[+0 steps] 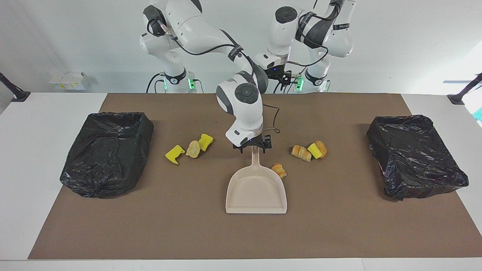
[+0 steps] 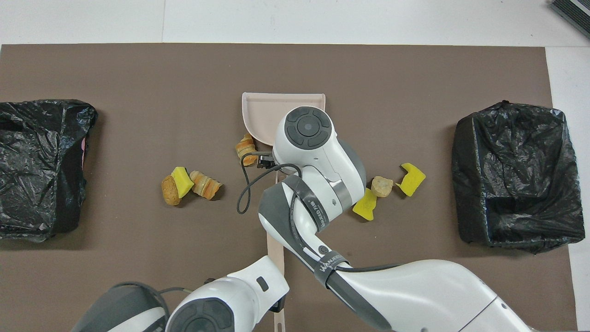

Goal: Sweep and dump trash in bin

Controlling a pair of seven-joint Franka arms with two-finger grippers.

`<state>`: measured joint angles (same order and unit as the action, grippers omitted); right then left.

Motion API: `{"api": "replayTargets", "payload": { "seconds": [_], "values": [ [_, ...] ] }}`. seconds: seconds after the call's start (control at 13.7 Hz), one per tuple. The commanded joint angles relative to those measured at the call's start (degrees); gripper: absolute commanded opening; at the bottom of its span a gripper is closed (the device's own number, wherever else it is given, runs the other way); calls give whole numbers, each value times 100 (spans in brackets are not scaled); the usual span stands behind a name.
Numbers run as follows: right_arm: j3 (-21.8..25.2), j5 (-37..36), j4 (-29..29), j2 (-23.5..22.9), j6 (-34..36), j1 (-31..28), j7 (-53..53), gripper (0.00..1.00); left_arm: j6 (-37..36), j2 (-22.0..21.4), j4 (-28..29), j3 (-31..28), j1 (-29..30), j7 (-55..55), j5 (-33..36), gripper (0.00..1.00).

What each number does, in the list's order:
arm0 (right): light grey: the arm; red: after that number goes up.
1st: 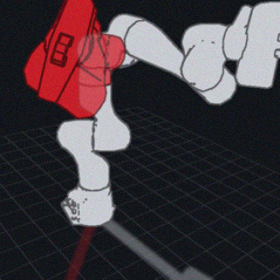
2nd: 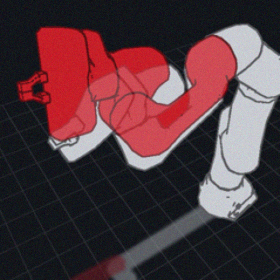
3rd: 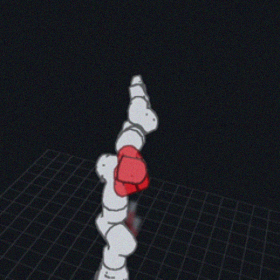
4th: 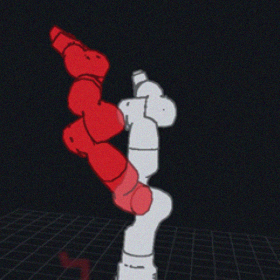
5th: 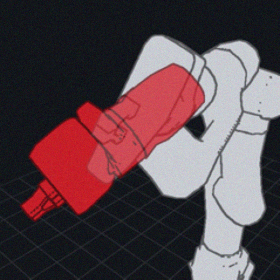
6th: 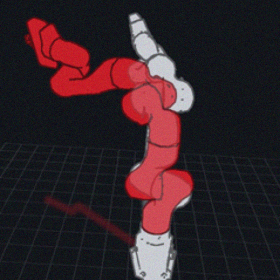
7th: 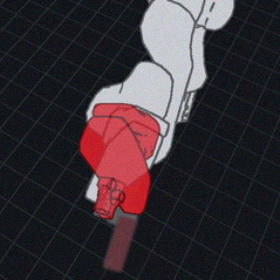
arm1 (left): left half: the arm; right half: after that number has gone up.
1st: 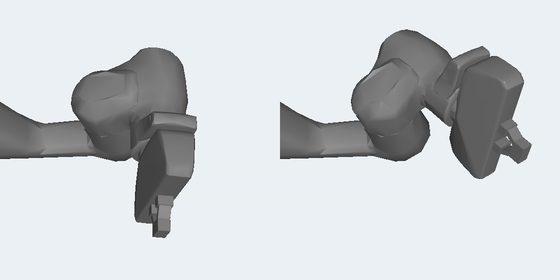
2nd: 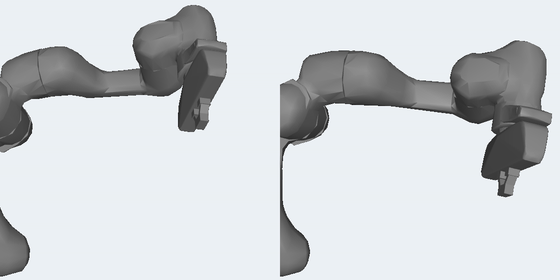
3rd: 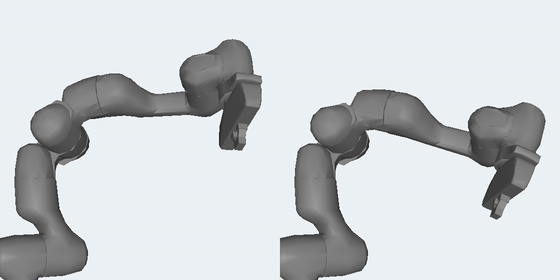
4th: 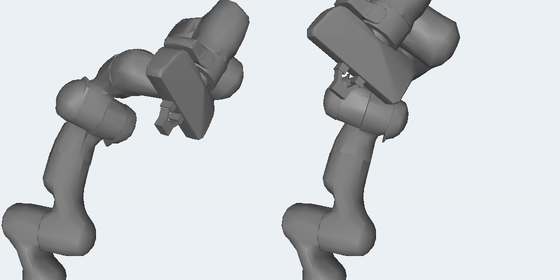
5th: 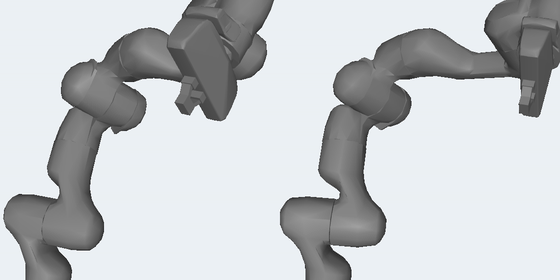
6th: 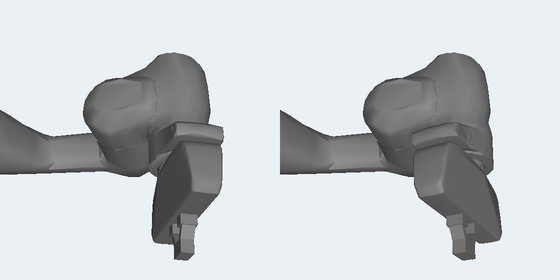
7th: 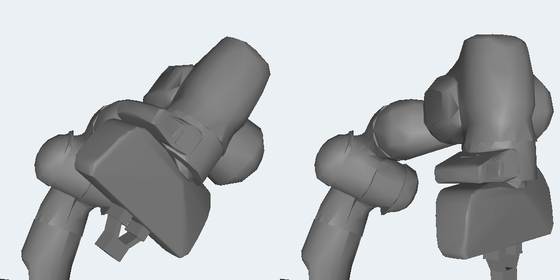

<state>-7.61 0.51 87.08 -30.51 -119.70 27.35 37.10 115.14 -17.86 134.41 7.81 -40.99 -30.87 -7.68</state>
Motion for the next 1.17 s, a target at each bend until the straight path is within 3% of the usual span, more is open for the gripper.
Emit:
{"api": "replayTargets", "payload": {
  "seconds": [0.0,0.22,0.36,0.51,0.8,0.87,0.95,1.02,1.09],
  "values": [
    [-12,-244,-51,-52,-141,16,113,71,700,510,68,-95,-461,-550,-59,100],
    [-12,-314,-42,-52,-159,16,25,41,904,853,111,-95,-725,-867,-59,100],
    [-12,-323,10,-52,-168,25,25,43,922,819,330,-95,-761,-938,-59,100],
    [-12,-332,10,-52,-168,25,25,53,1001,793,471,-95,-919,-1113,-59,100],
    [-12,-332,238,-8,-299,25,7,53,1036,679,691,-87,-1007,-1342,-59,100],
    [-12,-332,248,1,-291,25,7,49,1071,670,761,-87,-1068,-1387,-59,100],
    [-12,-332,256,10,-291,34,-1,36,1132,652,814,-87,-1086,-1396,-59,100],
    [-12,-384,239,10,-247,34,-19,10,1142,652,815,-87,-1086,-1422,-59,100],
    [-12,-524,195,18,-195,60,-54,0,1142,643,815,-87,-1086,-1483,-59,100]
  ]
}}
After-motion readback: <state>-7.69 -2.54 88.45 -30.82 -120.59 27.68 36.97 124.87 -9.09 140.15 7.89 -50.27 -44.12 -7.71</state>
